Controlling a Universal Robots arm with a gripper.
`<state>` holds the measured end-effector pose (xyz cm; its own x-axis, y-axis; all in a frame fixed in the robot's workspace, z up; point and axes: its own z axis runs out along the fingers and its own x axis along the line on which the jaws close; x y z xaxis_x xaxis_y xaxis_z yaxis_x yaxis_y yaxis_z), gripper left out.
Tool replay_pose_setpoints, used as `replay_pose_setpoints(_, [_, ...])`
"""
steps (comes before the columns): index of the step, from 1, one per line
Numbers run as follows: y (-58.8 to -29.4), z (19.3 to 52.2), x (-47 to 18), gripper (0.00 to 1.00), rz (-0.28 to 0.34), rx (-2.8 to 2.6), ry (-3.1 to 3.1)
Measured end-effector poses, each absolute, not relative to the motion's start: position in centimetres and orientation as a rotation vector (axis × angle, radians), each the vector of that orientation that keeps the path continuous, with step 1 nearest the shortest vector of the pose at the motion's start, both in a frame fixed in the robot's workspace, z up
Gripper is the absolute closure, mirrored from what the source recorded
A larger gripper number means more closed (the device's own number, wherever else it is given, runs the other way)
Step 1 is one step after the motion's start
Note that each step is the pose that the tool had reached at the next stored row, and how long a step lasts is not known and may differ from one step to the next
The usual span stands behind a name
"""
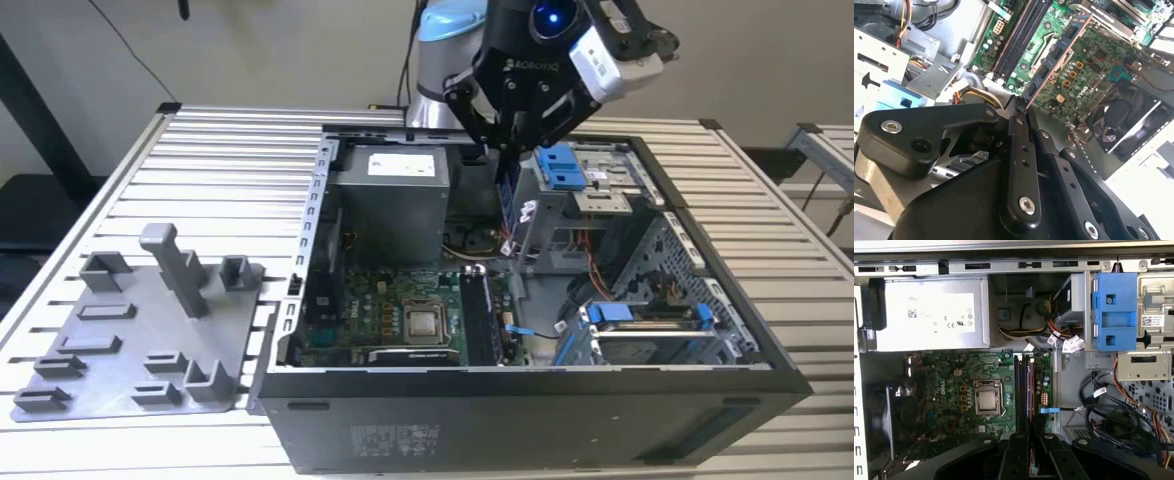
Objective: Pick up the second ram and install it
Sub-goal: 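Insert the second ram into the second slot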
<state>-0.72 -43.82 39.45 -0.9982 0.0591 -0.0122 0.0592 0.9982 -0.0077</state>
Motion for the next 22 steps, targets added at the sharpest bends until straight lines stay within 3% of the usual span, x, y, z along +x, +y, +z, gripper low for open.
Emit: replay_pose_setpoints(22, [-43.8,38.1,0.4,0.86,-0.019,0.095,3.136])
